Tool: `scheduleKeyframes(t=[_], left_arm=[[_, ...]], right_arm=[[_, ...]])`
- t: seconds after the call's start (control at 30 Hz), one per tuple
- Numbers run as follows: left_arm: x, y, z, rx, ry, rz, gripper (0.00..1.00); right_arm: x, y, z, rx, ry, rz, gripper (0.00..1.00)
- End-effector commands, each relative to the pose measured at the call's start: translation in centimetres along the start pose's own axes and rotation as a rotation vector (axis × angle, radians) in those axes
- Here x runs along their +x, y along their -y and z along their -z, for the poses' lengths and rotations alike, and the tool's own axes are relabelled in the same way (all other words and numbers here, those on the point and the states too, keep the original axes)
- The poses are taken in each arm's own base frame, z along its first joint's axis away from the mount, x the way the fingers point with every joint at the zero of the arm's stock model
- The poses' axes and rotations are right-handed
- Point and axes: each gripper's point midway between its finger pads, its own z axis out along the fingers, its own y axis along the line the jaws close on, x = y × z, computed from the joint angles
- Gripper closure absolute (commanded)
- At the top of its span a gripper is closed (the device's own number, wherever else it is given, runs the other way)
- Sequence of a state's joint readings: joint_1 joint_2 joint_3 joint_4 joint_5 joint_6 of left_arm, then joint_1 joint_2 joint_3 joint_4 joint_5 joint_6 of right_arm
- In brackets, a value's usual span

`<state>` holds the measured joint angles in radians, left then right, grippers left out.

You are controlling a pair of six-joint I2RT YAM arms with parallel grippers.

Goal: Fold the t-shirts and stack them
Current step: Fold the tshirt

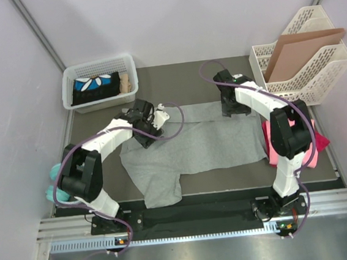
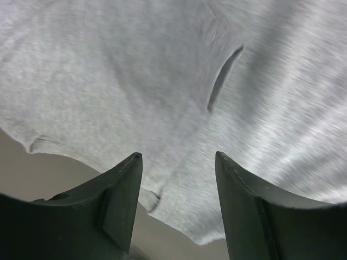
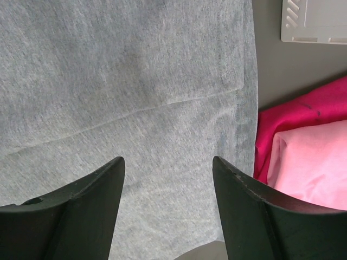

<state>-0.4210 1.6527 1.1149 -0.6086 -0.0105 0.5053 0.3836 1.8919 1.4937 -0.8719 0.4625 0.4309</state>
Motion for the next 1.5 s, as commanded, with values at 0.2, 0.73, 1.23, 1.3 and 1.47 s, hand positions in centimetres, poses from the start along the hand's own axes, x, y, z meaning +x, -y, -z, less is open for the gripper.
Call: scheduleKeyframes(t=[0.2,0.73,1.23,1.3,1.47], left_arm=[[-0.8,0.1,3.1,-0.056,0.077,-0.046,0.37],[-3.4,1.8,3.5,0.041,0.136,-0.006,0.39],[10.2,13.7,11.1,0.306,-0.058,-0.288,0.28],[9.7,13.2,11.2,0.289,-0.048,-0.349,0.28],[10.9,15.0,11.4,0.378,-0.192,-0.434,0.29]], right_arm=[[-1.4,-0.2,1.4,-0.011,0.049,-0.027,0.34],[4.2,0.0,6.7,-0.066,0.077,0.051,0.3],[15.4,3.1,8.6,-0.174,-0.015,-0.203,0.29],[15.9,3.1,8.4,-0.171,-0.024,-0.216,0.27],[16.0,3.4,8.1,-0.136,-0.039,-0.212,0.23]])
